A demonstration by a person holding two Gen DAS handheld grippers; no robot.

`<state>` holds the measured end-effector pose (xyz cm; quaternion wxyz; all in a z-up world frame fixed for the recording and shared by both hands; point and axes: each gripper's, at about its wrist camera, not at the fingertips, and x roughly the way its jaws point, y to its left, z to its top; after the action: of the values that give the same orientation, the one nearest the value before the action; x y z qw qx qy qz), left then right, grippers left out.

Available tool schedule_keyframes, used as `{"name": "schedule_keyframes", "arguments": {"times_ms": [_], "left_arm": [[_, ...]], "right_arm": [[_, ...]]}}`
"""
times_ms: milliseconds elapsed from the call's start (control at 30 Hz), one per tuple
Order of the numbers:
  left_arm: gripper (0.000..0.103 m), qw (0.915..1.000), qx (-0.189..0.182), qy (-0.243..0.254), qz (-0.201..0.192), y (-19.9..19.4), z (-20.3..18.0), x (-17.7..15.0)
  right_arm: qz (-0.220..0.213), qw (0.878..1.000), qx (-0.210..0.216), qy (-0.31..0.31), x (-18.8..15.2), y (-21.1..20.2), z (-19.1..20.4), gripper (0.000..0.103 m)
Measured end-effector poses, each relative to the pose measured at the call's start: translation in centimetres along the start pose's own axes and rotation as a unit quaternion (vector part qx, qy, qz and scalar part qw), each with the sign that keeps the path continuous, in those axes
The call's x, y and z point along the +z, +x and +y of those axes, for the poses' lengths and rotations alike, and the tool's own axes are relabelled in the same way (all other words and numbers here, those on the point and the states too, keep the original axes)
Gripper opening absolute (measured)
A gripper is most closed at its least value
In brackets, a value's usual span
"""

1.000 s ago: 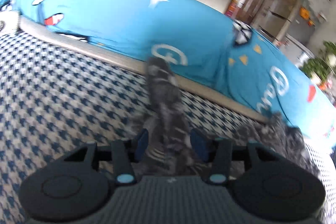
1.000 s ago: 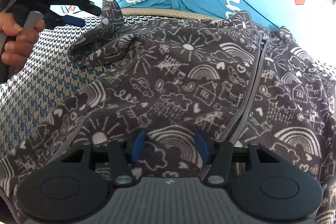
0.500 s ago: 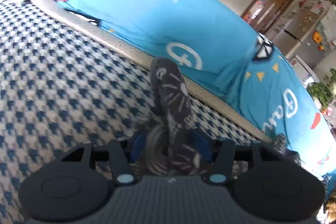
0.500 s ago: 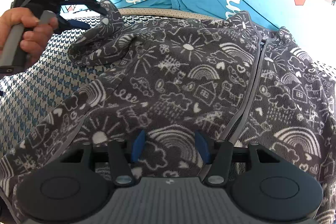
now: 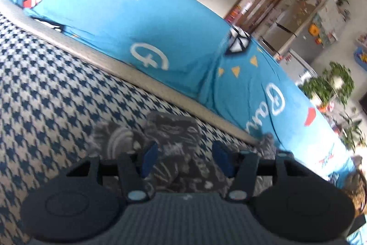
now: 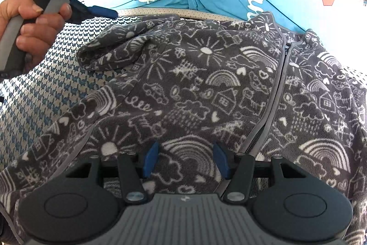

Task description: Fold clothes

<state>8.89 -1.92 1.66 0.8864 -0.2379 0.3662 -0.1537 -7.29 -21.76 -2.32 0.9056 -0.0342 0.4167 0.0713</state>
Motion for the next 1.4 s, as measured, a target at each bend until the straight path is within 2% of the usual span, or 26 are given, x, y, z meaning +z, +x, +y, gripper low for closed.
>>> {"name": "schedule_keyframes", "arguments": {"times_ms": [133,233,400,500,567,633,667,733,833,933,1000,1067,1167,1267,1367,1400], "left_arm": [[0.059,0.9996,0.022,-0.014,-0.004,0.1,1.2,0.6],[0.059,0.9993,0.033,-0.018,0.008,0.8,1.8,0.4],[0.059,0.9987,0.038,-0.010,0.032,2.7,1.8,-0.5],[0.056,0.9985,0.038,-0.004,0.041,3.5,1.5,-0.9],[0.051,0.9984,0.035,0.005,0.045,3.9,1.1,-1.2],[0.033,0.9979,0.039,0.014,0.050,4.1,0.8,-1.4],[0.030,0.9976,0.042,0.017,0.053,4.2,0.7,-1.6],[0.018,0.9975,0.044,0.020,0.052,4.1,0.5,-1.7],[0.011,0.9969,0.060,0.037,0.035,3.4,-0.2,-1.8],[0.009,0.9934,0.098,0.060,0.003,1.9,-1.1,-1.9],[0.009,0.9880,0.132,0.077,-0.023,0.6,-1.5,-1.9],[0.009,0.9783,0.175,0.097,-0.054,-1.0,-1.6,-1.9],[0.009,0.9588,0.240,0.115,-0.100,-3.9,-1.0,-1.7],[0.009,0.9386,0.301,0.099,-0.137,-7.2,0.9,-1.0],[0.011,0.9171,0.363,0.080,-0.145,-9.4,3.2,-0.8],[0.016,0.9160,0.372,0.067,-0.135,-9.8,4.1,-0.9]], "right_arm": [[0.000,1.000,0.000,0.000,0.0,0.0,0.0,0.054],[0.000,1.000,-0.001,-0.001,0.0,0.0,0.0,0.054],[-0.001,1.000,0.000,0.000,0.0,0.0,0.0,0.054],[-0.001,1.000,0.001,0.000,0.0,0.0,-0.1,0.054],[-0.001,1.000,0.002,0.000,0.0,0.0,-0.2,0.054],[-0.001,1.000,0.003,0.000,0.0,0.1,-0.2,0.054],[-0.001,1.000,0.003,0.000,0.0,0.1,-0.2,0.054],[-0.001,1.000,0.003,0.000,0.0,0.1,-0.2,0.054],[-0.001,1.000,0.003,0.000,0.0,0.2,-0.2,0.054],[-0.001,1.000,0.003,-0.001,0.0,0.3,-0.2,0.054],[-0.001,1.000,0.002,-0.001,0.0,0.3,-0.2,0.054],[-0.001,1.000,0.002,-0.002,0.0,0.3,-0.1,0.054],[0.000,1.000,0.001,-0.002,0.1,0.2,-0.1,0.054],[0.001,1.000,0.000,-0.003,0.1,0.3,-0.1,0.054],[0.002,1.000,-0.001,-0.004,0.2,0.3,0.0,0.054],[0.002,1.000,-0.001,-0.004,0.2,0.3,0.0,0.054]]}}
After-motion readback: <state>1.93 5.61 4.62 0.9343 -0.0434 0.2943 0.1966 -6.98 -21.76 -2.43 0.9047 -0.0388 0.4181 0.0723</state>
